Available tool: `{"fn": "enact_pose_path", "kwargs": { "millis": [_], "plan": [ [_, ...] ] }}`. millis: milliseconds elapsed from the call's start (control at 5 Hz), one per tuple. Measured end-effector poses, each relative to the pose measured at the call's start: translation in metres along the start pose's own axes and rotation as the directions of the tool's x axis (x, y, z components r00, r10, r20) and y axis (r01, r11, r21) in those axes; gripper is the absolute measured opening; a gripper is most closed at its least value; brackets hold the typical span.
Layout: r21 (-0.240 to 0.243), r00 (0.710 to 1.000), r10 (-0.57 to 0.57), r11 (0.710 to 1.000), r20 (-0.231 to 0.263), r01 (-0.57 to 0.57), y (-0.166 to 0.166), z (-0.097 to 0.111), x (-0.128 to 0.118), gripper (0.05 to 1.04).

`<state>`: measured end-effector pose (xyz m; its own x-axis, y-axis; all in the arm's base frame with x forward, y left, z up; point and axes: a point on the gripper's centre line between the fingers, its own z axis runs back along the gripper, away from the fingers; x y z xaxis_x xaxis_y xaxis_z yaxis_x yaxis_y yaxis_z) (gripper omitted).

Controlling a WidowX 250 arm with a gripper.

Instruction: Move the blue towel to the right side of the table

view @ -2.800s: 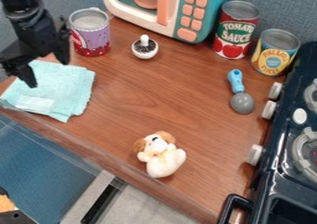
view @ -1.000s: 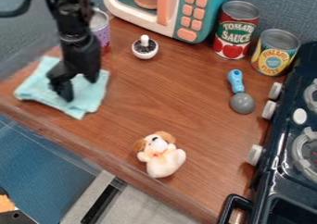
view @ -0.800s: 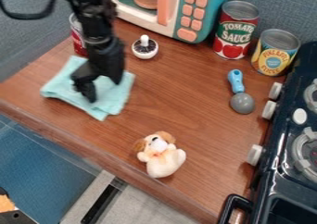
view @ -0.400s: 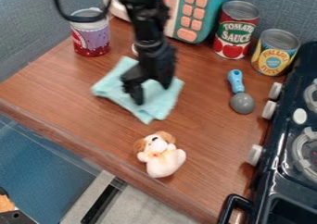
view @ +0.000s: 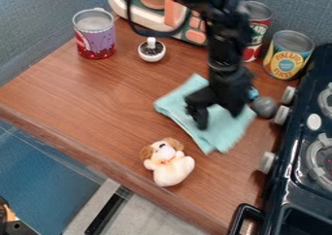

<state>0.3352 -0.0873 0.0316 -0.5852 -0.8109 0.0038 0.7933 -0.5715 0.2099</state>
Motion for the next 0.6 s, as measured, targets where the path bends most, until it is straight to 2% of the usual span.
{"fn": "enact_pose_path", "kwargs": {
  "millis": [400, 600],
  "plan": [
    [-0.01, 1.0, 0.005, 1.0, -0.008, -0.005, -0.001, 0.004, 0.009, 0.999],
    [0.008, 0.999, 0.003, 1.0, -0.038, -0.002, 0.001, 0.025, 0.004, 0.999]
  ]
}}
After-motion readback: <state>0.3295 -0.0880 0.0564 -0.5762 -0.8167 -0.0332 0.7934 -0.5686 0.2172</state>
